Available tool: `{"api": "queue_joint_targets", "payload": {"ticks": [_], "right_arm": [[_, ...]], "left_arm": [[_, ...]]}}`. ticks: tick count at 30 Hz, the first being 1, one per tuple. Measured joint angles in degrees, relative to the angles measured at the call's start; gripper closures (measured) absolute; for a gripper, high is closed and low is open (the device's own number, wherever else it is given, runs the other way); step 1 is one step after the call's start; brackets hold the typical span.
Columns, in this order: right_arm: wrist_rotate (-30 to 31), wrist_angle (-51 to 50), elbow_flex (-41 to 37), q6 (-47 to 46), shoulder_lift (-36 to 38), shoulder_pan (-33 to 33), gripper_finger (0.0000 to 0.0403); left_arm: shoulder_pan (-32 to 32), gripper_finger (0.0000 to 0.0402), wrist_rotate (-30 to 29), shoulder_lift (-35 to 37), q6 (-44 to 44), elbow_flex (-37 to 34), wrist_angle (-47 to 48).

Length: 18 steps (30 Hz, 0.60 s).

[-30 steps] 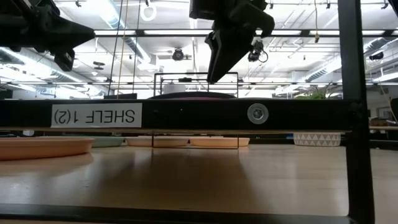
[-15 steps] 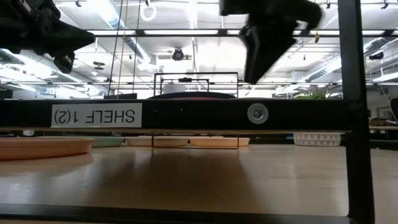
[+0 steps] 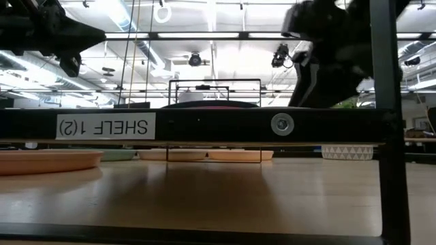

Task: Place and stack plates onto a shelf
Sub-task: Put the light blue plate on the shelf

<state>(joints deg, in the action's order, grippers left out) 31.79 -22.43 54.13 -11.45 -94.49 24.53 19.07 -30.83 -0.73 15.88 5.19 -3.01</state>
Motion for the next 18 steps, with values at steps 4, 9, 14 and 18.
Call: {"api": "queue_joint_targets", "payload": {"ticks": [4,9,14,18], "right_arm": [[0.6,11.4,-8.0,5.0,2.4,0.0,0.0257],[3.0,26.1,-18.6,8.5,6.7,0.0,0.0257],[6.7,45.4,-28.7,16.3,11.2,-1.0,0.0257],[3.5,62.2,-35.4,20.6,12.6,-2.9,0.0257]], "left_arm": [[0.0,0.0363,0.2,0.0,1.5,0.0,0.0],[-0.6,0.0363,-1.1,-0.5,5.1,0.1,0.5],[-3.3,0.0369,1.4,-5.9,13.1,2.3,7.5],[-5.0,0.038,4.9,-14.5,20.1,3.8,8.9]]}}
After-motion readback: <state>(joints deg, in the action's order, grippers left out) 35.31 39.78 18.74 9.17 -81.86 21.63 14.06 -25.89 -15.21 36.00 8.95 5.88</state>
